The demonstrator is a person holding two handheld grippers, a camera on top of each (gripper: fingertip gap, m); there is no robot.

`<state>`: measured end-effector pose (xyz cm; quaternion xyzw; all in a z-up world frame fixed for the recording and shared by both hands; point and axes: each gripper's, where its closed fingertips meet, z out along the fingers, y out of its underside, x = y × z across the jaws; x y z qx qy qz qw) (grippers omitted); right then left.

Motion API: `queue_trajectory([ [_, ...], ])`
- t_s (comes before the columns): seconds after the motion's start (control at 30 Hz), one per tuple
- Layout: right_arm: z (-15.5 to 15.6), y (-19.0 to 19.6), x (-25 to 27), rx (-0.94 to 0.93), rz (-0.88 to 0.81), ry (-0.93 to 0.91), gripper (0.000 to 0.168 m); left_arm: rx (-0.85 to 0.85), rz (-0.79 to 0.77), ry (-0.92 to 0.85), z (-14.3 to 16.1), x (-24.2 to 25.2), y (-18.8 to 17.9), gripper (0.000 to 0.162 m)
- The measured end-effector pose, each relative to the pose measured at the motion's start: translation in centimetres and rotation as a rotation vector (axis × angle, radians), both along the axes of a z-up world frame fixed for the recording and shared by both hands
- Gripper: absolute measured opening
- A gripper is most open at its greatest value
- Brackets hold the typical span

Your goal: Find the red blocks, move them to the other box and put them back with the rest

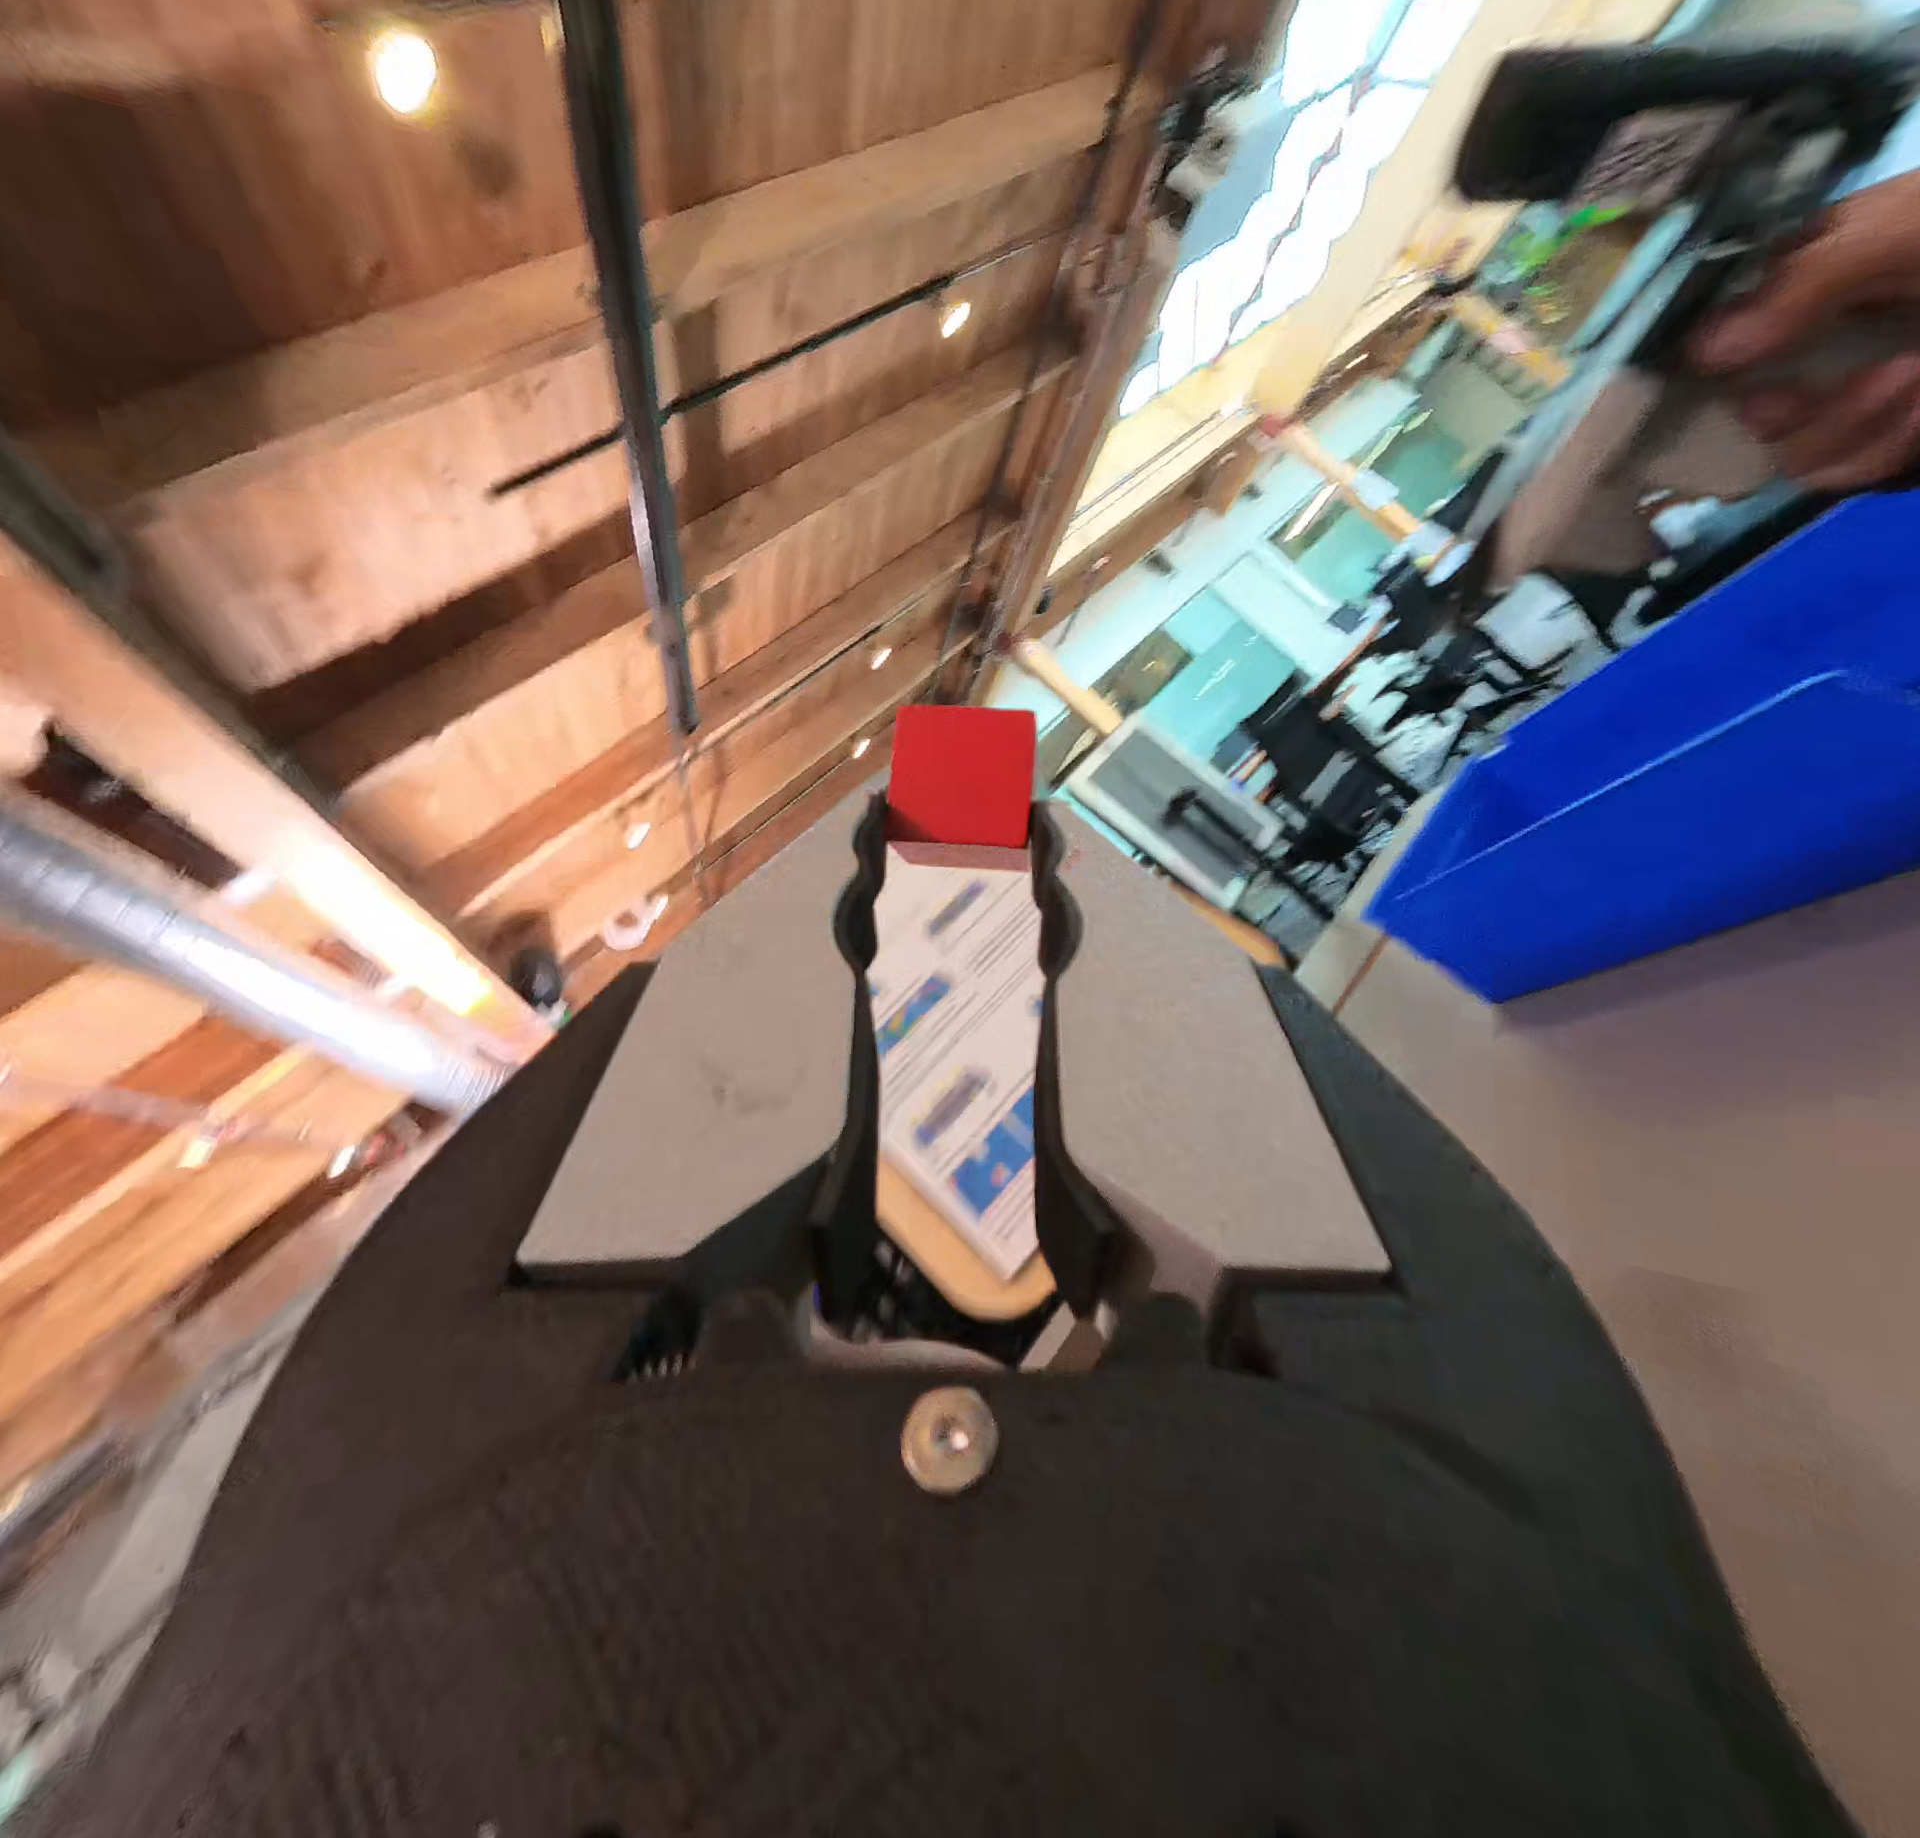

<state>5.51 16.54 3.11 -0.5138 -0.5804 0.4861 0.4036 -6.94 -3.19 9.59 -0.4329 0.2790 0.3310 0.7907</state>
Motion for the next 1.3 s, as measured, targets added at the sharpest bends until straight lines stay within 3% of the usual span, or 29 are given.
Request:
queue_trajectory([
  [0.1, 1.5, -7.8, -0.4, -0.01, 0.257, 0.073, 0.042, -0.07, -0.103, 0.132, -1.8, 6.4, 1.5, 0.026],
  [0.27, 2.0, -15.4, -0.2, -0.035, 0.461, 0.108, 0.044, -0.15, -0.011, 0.298, -4.8, 10.2, 4.2, 0.026],
  [0.37, 1.1, -15.4, -1.5, -0.018, 0.388, 0.082, 0.046, -0.188, 0.042, 0.352, -6.2, 10.6, 5.4, 0.026],
  [0.5, -0.9, -15.0, -3.0, -0.003, 0.354, 0.011, 0.028, -0.187, 0.055, 0.393, -7.1, 11.3, 6.1, 0.026],
  [0.63, -1.2, -14.1, -3.2, 0.054, 0.324, 0.0, 0.026, -0.206, 0.073, 0.368, -7.4, 10.8, 6.7, 0.026],
  [0.7, 0.0, -11.4, -2.8, 0.13, 0.208, 0.039, 0.026, -0.239, 0.023, 0.299, -7.3, 10.2, 6.4, 0.0],
  [0.83, 2.1, 0.2, 0.7, 0.236, -0.175, 0.061, 0.025, -0.246, 0.002, 0.038, -4.4, 6.1, 5.4, 0.0],
  [0.93, -3.8, 10.5, 4.6, 0.233, -0.453, -0.27, 0.026, -0.267, 0.063, -0.111, -3.4, 2.4, 5.0, 0.0],
  [1.0, -8.8, 15.1, 7.3, 0.178, -0.564, -0.506, 0.026, -0.283, 0.097, -0.165, -3.3, 0.7, 4.9, 0.0],
  [1.13, -14.9, 18.2, 6.9, 0.048, -0.55, -0.665, 0.027, -0.3, 0.152, -0.197, -3.6, -0.7, 5.2, 0.0],
  [1.2, -14.5, 19.0, 3.9, 0.021, -0.547, -0.544, 0.028, -0.329, 0.177, -0.213, -4.3, -1.2, 5.7, 0.0],
  [1.3, -11.8, 20.3, 1.6, -0.051, -0.609, -0.337, 0.053, -0.418, 0.202, -0.255, -5.8, -2.2, 6.5, 0.0],
])
